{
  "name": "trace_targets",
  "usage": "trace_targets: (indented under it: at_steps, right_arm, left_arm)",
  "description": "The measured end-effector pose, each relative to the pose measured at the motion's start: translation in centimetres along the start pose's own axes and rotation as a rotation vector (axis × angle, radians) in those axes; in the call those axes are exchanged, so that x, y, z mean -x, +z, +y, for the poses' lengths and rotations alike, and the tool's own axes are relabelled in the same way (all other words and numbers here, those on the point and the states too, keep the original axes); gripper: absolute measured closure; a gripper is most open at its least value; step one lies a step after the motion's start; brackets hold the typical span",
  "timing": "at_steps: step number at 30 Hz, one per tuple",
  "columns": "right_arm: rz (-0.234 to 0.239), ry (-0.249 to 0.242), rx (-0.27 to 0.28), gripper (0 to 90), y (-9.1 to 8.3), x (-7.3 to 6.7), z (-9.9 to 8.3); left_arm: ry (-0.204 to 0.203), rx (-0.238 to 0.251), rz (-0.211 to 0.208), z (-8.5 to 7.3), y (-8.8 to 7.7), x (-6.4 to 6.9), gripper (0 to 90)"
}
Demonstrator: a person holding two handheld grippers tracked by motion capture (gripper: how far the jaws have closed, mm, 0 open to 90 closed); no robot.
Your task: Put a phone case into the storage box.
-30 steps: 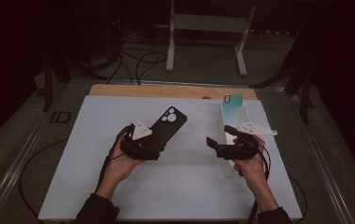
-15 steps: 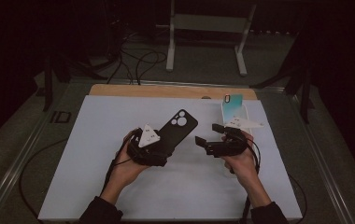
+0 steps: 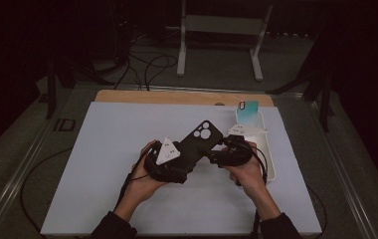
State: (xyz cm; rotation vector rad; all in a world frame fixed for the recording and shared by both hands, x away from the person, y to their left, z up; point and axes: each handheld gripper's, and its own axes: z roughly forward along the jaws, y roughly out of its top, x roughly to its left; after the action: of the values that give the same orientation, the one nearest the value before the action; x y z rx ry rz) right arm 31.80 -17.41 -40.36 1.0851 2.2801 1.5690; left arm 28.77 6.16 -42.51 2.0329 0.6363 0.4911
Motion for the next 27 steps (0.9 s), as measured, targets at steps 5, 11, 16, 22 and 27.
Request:
trace_targets:
  at_steps: [5,11,16,22,27]
  right_arm:
    - [0.034,0.027,0.0,47.5,0.12,-0.06,-0.02]
    - [0.082,0.067,0.002,58.2,0.3,-0.03,-0.06]
    - [0.107,0.059,0.003,69.3,0.56,-0.42,-0.07]
    - [0.129,0.034,0.011,78.4,0.46,-0.79,0.03]
    - [0.13,0.027,0.008,80.1,0.57,-0.96,0.03]
  left_arm:
    - [0.002,0.014,0.004,0.08,0.09,0.14,16.1]
    - [0.002,0.012,-0.006,0.01,0.4,0.4,15.9]
    - [0.012,0.006,-0.01,0.06,0.75,0.79,15.8]
    - [0.026,0.001,-0.005,0.0,0.81,0.98,15.5]
    - [0.016,0.0,-0.016,-0.08,0.87,0.84,14.5]
